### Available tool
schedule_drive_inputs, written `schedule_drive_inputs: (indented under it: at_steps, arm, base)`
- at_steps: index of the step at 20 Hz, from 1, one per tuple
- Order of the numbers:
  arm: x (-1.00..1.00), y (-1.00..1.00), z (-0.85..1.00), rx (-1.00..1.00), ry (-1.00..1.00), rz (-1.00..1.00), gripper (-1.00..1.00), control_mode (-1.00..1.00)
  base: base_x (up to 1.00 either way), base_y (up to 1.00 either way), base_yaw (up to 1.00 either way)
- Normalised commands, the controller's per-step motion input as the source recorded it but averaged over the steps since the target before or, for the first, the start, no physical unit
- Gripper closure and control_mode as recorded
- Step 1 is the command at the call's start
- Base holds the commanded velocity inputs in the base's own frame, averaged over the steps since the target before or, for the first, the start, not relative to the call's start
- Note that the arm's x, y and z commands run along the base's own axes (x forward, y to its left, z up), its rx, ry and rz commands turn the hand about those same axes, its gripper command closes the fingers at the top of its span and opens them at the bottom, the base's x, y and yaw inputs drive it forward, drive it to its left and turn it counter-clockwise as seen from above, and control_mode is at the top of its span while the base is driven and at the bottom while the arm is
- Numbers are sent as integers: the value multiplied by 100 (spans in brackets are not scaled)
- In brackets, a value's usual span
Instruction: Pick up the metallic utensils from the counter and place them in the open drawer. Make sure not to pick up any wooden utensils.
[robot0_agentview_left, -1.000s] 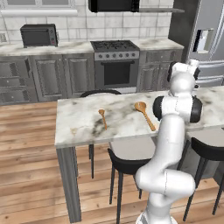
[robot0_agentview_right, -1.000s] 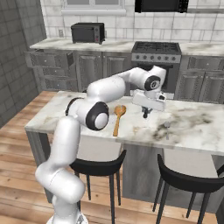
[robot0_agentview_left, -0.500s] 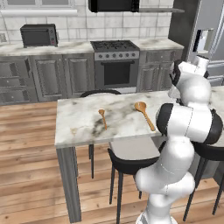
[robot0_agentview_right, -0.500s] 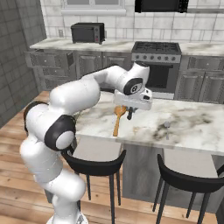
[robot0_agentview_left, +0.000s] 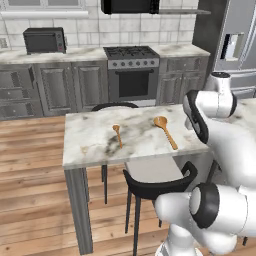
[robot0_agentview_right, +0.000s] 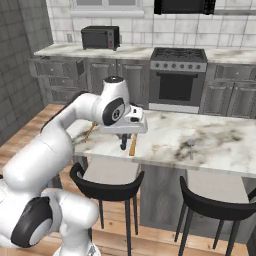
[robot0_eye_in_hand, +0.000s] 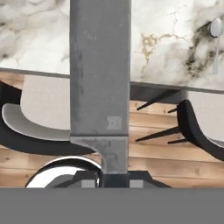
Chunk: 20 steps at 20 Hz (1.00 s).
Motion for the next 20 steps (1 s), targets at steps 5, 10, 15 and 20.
schedule_drive_inputs:
  at_steps: [5, 10, 15, 20]
  arm:
    - [-100, 5, 40, 0, -1, 0, 100, -100]
    - [-86, 0, 44, 0, 0, 0, 100, -100]
    - [-61, 2, 10, 0, 0, 0, 100, -100]
    - [-7, 5, 11, 3, -8, 0, 100, -100]
  base:
    - [0, 0, 0]
    - [0, 0, 0]
    - [0, 0, 0]
    - [0, 0, 0]
